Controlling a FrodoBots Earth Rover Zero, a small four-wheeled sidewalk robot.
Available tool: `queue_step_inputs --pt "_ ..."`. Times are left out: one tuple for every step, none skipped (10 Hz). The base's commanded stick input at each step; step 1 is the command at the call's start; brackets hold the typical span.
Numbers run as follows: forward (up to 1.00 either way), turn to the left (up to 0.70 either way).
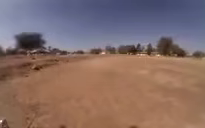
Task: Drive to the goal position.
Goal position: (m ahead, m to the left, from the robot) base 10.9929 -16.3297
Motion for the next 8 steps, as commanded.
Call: queue_step_inputs --pt "0.70 0.00" --pt "0.70 0.00" --pt "0.70 0.00" --pt "0.70 0.00" --pt "0.70 -0.15" --pt "0.70 -0.27" --pt "0.70 -0.27" --pt "0.70 -0.15"
